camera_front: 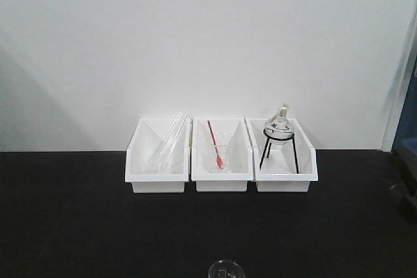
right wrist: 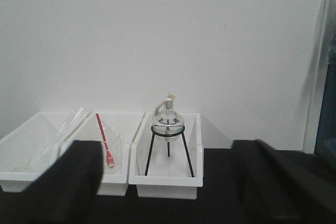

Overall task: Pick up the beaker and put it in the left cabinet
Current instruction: 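Move the right gripper toward the clear glass beaker on the bench, then close the right gripper around the clear glass beaker and lift it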

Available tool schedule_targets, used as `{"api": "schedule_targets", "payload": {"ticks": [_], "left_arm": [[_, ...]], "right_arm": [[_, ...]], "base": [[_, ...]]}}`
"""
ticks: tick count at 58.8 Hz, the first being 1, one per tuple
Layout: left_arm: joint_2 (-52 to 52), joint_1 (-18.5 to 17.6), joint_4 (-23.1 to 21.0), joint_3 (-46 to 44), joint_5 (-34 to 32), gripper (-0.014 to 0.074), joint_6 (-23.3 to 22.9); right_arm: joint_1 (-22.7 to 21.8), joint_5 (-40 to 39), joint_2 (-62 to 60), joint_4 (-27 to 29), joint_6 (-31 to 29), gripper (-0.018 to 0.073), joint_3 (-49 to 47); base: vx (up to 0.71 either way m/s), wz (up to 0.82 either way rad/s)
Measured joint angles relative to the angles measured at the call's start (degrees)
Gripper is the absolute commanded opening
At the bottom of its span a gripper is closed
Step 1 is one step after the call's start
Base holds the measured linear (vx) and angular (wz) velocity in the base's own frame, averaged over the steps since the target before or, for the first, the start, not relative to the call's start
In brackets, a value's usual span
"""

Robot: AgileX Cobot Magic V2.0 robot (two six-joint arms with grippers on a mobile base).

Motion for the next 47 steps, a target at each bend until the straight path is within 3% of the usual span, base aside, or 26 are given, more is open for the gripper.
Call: {"api": "schedule_targets", "payload": {"ticks": [17,26,37,47], "left_arm": [[0.0,0.0,0.0,0.0,0.0,0.0001,0.0],[0.0,0.0,0.0,0.0,0.0,0.0001,0.0],[0.0,0.0,0.0,0.0,0.0,0.0001,0.0],[0.0,0.0,0.0,0.0,0.0,0.0001,0.0]], "right_arm": [[0.1,-0.4,0.1,3.8,1.3,0.0692,0.0],[0.1,-5.1,3.4,4.1,2.0,0.0643,0.0],[0.1,-8.4,12.2,-4.7,3.2,0.0581,0.0],[2.0,-13.4,23.7,-17.9,9.3,0.0568,0.0]], "base": [[0.0,0.0],[0.0,0.0],[0.0,0.0],[0.0,0.0]]}}
